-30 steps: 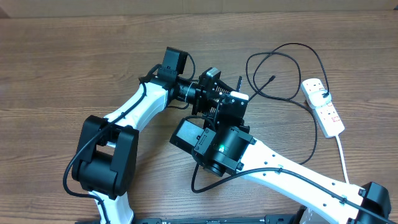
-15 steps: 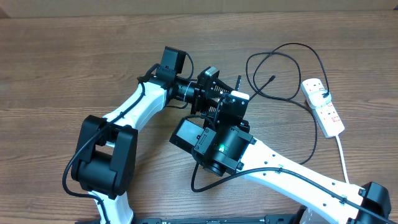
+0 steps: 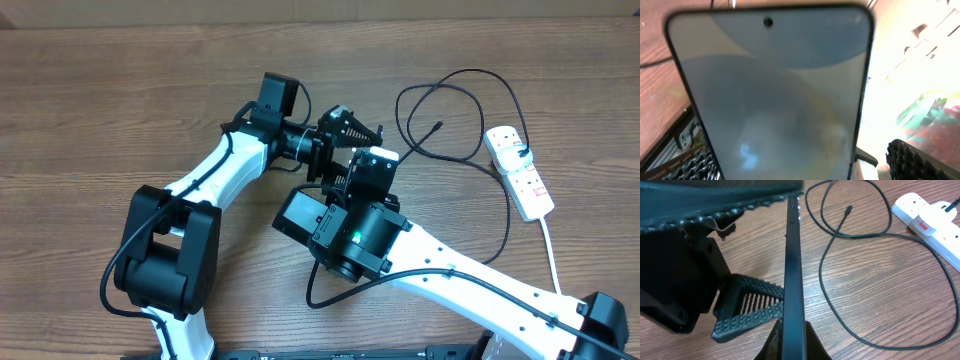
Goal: Plug charger to phone and switch on socket
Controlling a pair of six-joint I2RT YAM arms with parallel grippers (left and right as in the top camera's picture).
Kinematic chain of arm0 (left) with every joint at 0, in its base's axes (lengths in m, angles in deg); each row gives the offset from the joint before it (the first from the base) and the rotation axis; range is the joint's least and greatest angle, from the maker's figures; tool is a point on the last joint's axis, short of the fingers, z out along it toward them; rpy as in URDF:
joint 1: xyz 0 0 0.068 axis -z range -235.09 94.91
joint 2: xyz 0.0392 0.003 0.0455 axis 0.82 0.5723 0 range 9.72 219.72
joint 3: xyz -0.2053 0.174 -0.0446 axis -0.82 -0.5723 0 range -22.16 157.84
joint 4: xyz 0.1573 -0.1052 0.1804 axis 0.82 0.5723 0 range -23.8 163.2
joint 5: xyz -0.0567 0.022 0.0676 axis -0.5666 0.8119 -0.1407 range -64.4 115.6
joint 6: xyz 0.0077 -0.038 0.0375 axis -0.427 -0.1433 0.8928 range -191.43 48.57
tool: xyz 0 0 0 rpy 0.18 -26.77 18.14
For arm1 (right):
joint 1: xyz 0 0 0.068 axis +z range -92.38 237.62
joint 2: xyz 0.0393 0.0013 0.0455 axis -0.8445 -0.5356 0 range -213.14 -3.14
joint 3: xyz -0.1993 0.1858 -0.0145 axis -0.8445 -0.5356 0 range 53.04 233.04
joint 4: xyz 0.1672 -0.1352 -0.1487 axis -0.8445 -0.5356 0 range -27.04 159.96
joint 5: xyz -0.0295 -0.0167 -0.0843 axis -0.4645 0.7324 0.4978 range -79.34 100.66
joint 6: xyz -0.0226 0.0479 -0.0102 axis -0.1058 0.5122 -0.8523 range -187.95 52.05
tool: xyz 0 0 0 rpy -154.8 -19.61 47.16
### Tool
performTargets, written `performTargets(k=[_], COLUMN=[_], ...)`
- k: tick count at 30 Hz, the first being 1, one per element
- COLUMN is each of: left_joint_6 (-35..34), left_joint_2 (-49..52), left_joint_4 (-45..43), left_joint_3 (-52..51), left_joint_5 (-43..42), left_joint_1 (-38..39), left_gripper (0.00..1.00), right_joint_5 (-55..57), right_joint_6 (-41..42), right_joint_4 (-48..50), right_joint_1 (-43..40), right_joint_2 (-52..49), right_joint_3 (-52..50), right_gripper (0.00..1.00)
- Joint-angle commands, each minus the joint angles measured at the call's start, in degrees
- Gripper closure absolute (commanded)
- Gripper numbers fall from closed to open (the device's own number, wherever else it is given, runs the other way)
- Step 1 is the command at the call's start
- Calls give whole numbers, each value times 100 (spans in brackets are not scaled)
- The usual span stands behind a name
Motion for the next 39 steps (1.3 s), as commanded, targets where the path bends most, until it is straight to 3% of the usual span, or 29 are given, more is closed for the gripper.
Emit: performTargets(k=[1,6,11,15,20,26,32,39], left_joint_6=[-341,-223,557,1633,2660,2752,2562,2184], left_joint_2=[28,26,-116,-588,-1884,-3375,-4911,-6430], left_joint_4=[-354,-975,-638,776,3556,4771,5077,5390], left_joint_3=[146,146,146,146,146,146,146,144], left_joint_5=[240,704,1121,2181,5233,6533,6863,7399], left_joint_1=[-343,-946,-1504,-1759,-2041,-2253,-2387,-2389], left_gripper=[0,0,0,0,0,0,0,0], right_joint_5=[-142,-686,-1443,-2133,-3392,-5777,-7932,-9947], right_joint_6=[28,28,-339,-903,-1987,-3283,-3816,-4850], right_joint_4=[-2,-17,98,345,1217,2894,4044,5007], right_joint_1=[-177,-942,-1838,-2455,-3246,-3755,-3998,-4207], right_joint_2=[114,372,654,669,669,612,498,492], right_joint_3=[251,254,254,251,243,92,-289,-1456], right_gripper=[96,96,96,96,96,96,96,96])
